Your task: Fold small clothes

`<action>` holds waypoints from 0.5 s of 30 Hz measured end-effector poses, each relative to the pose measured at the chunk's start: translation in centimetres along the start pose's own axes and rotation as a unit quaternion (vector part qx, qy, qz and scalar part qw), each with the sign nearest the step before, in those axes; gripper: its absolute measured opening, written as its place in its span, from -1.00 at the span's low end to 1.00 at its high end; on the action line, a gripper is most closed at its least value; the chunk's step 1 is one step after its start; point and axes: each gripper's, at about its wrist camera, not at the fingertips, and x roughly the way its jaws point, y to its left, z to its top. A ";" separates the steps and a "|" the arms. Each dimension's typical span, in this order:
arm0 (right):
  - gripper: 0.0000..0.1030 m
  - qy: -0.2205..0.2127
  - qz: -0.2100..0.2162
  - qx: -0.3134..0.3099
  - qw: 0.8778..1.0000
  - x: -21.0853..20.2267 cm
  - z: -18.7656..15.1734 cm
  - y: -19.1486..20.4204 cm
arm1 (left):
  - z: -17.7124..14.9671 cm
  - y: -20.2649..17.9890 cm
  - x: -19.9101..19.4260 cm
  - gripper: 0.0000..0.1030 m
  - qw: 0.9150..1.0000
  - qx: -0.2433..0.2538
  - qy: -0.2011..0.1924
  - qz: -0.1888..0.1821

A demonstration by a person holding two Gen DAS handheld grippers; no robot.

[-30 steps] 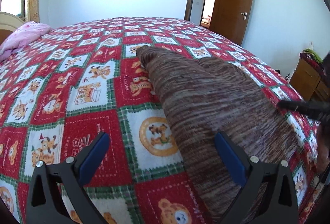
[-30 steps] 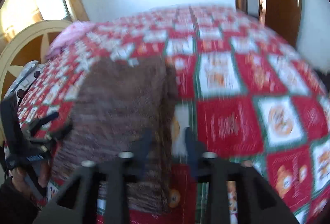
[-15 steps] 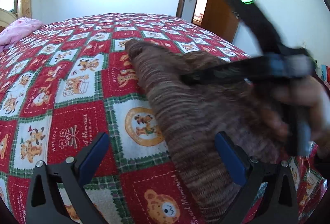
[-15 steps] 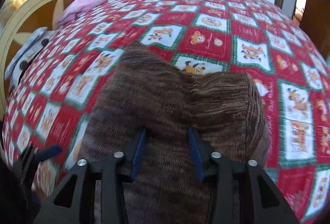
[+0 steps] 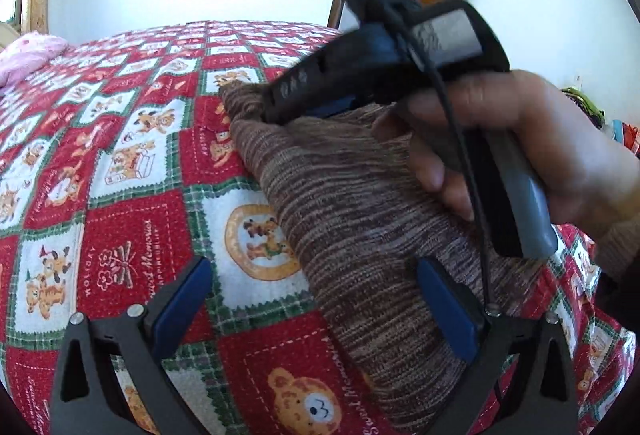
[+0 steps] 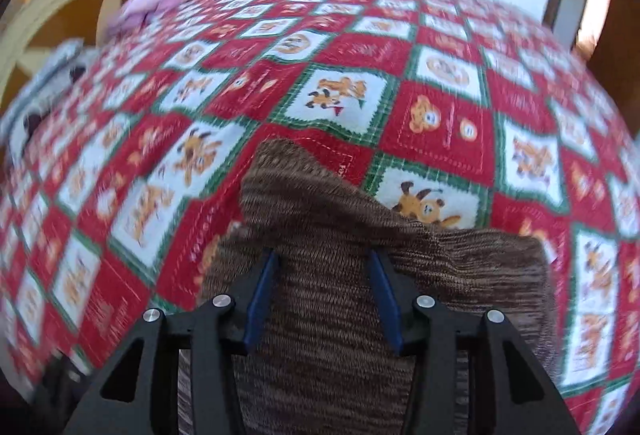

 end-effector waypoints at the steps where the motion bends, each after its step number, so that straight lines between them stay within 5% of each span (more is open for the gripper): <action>1: -0.07 -0.005 0.012 0.011 1.000 -0.4 -0.2 -0.4 | 0.1 0.3 0.2 1.00 1.000 -0.005 0.004 -0.006; 7: -0.03 -0.073 0.058 0.041 0.995 -6.0 -3.8 -4.4 | 0.1 0.9 0.0 1.00 0.999 -0.022 -0.001 -0.028; 13: 0.07 -0.103 0.043 0.110 0.988 -9.0 -7.2 -11.9 | 0.2 1.3 -0.4 1.00 0.998 -0.034 -0.012 -0.044; 15: 0.09 -0.091 0.087 0.167 0.978 -8.4 -8.3 -15.1 | 0.3 1.5 -0.2 1.00 0.998 -0.039 -0.010 -0.047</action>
